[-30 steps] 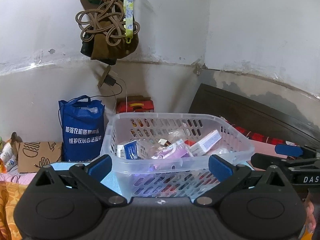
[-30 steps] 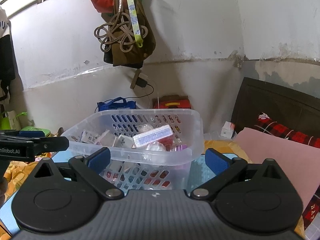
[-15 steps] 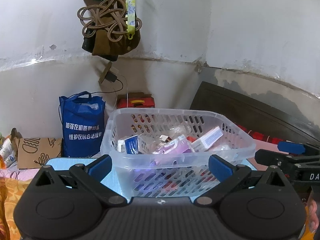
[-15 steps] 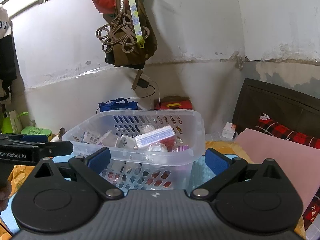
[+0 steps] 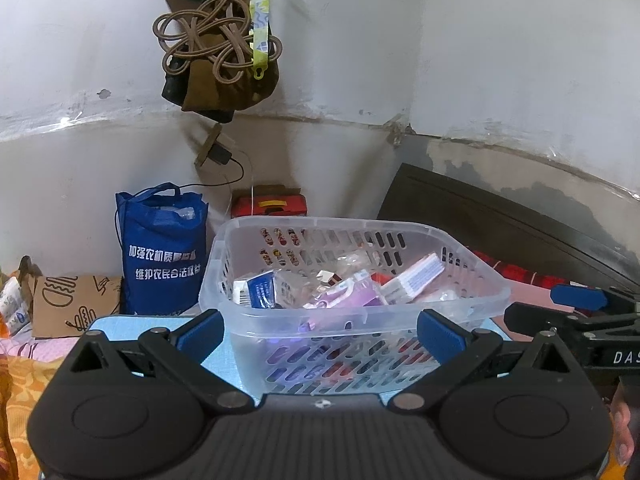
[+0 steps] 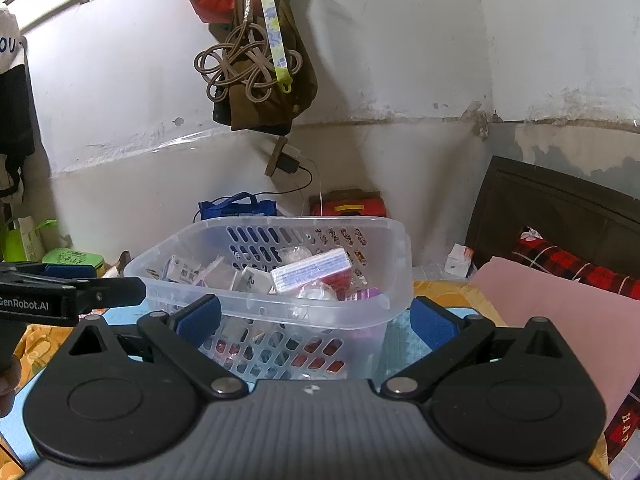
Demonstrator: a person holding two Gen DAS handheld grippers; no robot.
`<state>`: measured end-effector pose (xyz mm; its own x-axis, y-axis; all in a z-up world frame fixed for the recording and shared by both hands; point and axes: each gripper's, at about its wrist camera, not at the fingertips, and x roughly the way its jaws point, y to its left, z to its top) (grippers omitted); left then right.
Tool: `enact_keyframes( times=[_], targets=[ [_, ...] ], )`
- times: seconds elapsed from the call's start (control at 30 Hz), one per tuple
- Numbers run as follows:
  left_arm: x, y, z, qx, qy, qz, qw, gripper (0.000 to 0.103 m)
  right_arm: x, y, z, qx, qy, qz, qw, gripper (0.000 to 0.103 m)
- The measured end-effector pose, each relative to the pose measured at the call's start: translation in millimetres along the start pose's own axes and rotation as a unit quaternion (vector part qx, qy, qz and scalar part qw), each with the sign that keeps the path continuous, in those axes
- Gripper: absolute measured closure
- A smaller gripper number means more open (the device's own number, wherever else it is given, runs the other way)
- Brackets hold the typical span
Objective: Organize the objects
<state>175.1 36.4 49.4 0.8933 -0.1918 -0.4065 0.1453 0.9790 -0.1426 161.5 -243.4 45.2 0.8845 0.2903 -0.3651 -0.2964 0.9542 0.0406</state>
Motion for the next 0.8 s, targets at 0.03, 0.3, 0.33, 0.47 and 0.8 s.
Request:
enact_keyframes(
  times=[0.03, 0.3, 0.33, 0.47, 0.8],
  targets=[
    [-0.1, -0.4, 0.0, 0.000, 0.000, 0.000, 1.0000, 0.000, 0.2, 0.6, 0.1, 0.000, 0.000, 0.000, 1.000, 0.000],
    [-0.9, -3.6, 0.1, 0.002, -0.001, -0.004, 1.0000, 0.000, 1.3, -0.5, 0.4, -0.001, 0.000, -0.001, 1.000, 0.000],
    [-0.7, -4.2, 0.0, 0.003, -0.001, -0.005, 1.0000, 0.000, 1.5, -0.4, 0.3, -0.001, 0.000, -0.001, 1.000, 0.000],
    [0.6, -5.6, -0.1, 0.004, 0.001, -0.005, 1.0000, 0.000, 1.2, -0.6, 0.4, -0.001, 0.001, -0.001, 1.000, 0.000],
    [2.1, -5.2, -0.7, 0.002, 0.003, -0.008, 1.0000, 0.000, 1.0, -0.5, 0.7, -0.001, 0.001, -0.001, 1.000, 0.000]
  ],
)
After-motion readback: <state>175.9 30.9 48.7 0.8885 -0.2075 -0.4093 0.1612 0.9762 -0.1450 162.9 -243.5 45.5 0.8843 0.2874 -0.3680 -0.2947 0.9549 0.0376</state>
